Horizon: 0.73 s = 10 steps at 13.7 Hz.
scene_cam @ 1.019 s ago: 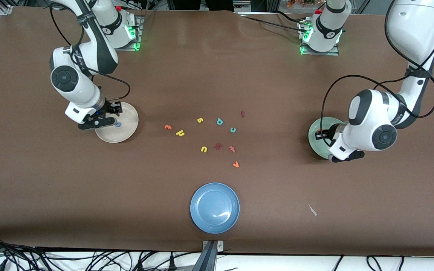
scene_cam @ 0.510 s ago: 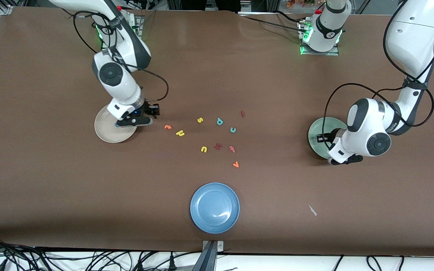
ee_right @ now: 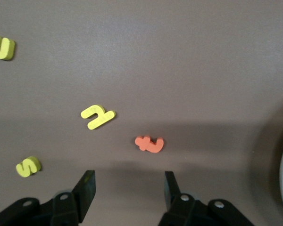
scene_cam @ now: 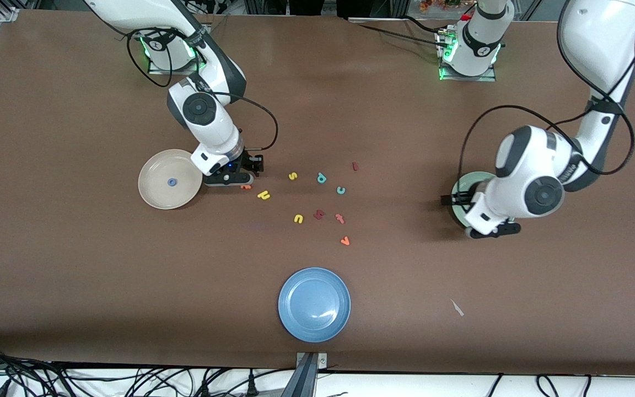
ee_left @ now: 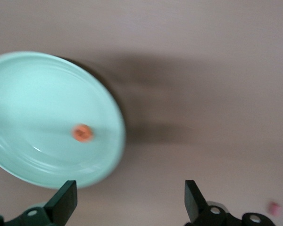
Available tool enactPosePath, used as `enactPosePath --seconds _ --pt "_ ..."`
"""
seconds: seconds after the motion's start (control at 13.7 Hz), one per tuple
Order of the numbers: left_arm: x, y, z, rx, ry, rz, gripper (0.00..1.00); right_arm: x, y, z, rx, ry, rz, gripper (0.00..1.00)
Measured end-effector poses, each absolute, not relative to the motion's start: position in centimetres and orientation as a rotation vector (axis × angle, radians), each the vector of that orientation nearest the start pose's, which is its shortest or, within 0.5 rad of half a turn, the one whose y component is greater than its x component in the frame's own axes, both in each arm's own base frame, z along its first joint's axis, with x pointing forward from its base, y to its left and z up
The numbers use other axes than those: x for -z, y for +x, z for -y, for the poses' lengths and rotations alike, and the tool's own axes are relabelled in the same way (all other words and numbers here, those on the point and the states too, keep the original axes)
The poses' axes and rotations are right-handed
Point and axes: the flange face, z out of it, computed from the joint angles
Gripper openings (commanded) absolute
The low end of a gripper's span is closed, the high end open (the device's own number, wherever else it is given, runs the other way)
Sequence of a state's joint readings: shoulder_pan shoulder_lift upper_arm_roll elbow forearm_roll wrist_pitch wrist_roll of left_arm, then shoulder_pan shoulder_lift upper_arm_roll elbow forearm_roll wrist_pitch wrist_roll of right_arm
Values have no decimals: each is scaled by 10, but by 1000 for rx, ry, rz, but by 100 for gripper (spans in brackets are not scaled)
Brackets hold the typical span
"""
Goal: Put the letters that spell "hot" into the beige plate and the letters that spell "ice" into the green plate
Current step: 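Grasp the orange squiggle and pink i with the right and left grippers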
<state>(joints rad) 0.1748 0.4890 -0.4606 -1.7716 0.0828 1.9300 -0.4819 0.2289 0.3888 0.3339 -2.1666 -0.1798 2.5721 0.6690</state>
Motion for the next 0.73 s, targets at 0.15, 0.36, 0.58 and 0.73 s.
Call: enactPosePath --seconds 0.15,0.36,0.58,0.73 --pt "-305 587 206 -481 -3123 349 99 -215 480 -306 42 -3112 6 67" --pt "-314 559 276 -456 -3135 459 87 -203 484 -299 37 -3118 -24 67" --pt "-296 525 337 -415 -3152 535 61 -192 487 -296 46 -3102 -39 67" --pt "-275 500 369 -404 -3168 566 59 -186 488 -292 48 -3105 -38 67"
